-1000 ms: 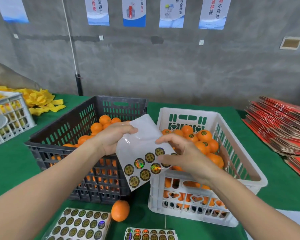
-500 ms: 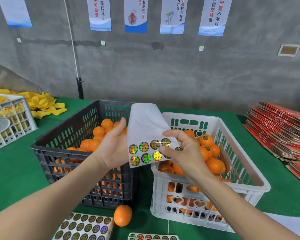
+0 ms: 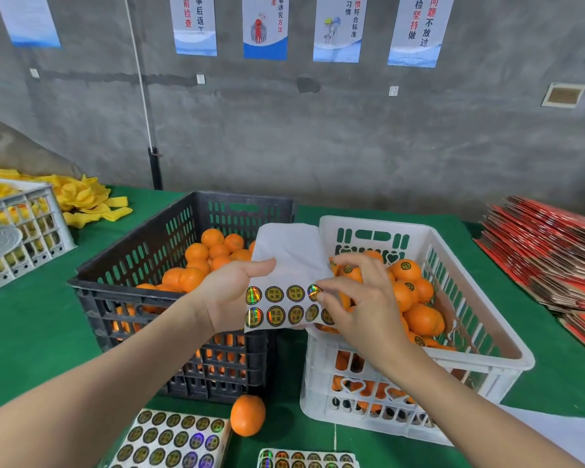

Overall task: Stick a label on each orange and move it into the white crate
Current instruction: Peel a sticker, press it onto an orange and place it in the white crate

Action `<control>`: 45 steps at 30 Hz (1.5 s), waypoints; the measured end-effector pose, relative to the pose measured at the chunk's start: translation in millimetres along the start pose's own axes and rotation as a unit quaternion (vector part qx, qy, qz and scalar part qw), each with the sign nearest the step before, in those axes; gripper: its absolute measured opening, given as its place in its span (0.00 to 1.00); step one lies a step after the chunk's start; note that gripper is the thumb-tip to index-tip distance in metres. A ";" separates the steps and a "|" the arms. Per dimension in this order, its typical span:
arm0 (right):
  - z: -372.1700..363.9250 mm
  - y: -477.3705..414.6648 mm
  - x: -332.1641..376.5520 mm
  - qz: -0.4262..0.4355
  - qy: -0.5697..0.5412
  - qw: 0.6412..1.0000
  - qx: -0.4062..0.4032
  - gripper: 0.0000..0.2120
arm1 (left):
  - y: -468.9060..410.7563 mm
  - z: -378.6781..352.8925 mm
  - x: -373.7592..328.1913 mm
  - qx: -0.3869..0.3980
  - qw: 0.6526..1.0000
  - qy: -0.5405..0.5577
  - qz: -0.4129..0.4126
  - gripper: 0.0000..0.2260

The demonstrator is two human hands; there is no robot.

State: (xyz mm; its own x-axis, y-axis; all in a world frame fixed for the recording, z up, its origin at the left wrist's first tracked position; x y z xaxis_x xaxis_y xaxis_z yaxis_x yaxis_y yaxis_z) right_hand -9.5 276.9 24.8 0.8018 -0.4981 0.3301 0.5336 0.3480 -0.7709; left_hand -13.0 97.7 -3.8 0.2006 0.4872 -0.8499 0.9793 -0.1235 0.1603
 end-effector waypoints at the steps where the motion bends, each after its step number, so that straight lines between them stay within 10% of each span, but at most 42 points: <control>1: 0.3 0.6 3.3 0.024 0.008 1.000 -0.007 0.07 | 0.4 3.2 0.1 -0.012 1.000 0.006 -0.008 0.15; 9: -7.8 -1.8 10.1 -0.020 -0.073 0.997 0.014 0.09 | 16.9 -1.8 -1.9 0.096 0.992 -0.078 0.038 0.09; 26: -12.4 -7.0 14.0 -0.038 -0.217 0.975 -0.025 0.07 | 8.0 33.1 -5.0 0.025 0.992 -0.087 0.082 0.12; 29: -0.8 -29.6 11.3 -0.054 -0.202 0.977 -0.047 0.17 | 7.5 37.3 -0.6 0.051 0.982 -0.142 0.113 0.17; 34: -25.5 -73.0 2.5 -0.142 -0.158 0.968 0.134 0.37 | 8.2 18.3 -1.1 0.135 0.972 -0.165 0.098 0.11; 41: -50.8 -72.9 -11.7 -0.166 -0.158 0.958 0.173 0.30 | 13.2 42.5 -14.0 0.009 0.983 -0.185 -0.004 0.07; 45: -53.7 -69.4 -18.3 -0.165 -0.177 0.937 0.250 0.35 | 2.4 108.3 -78.4 -0.170 0.864 -0.457 -0.128 0.07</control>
State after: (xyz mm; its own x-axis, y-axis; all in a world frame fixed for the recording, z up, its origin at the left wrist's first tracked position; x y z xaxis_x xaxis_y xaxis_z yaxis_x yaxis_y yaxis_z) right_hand -75.6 219.2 43.0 0.5630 -0.3797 0.7341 0.7563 0.5948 -0.2724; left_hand -29.3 -34.4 8.8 0.0241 -0.4445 -0.8955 0.9710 0.2234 -0.0848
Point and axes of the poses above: each hand's wrist, its own y-axis away from the middle knuckle, its own z-axis out of the back of the hand, x = y × z, the point moved 5 cm from there along -y, towards the middle knuckle, and after that the axes turned 3 degrees about z, right-handed, at the moved point
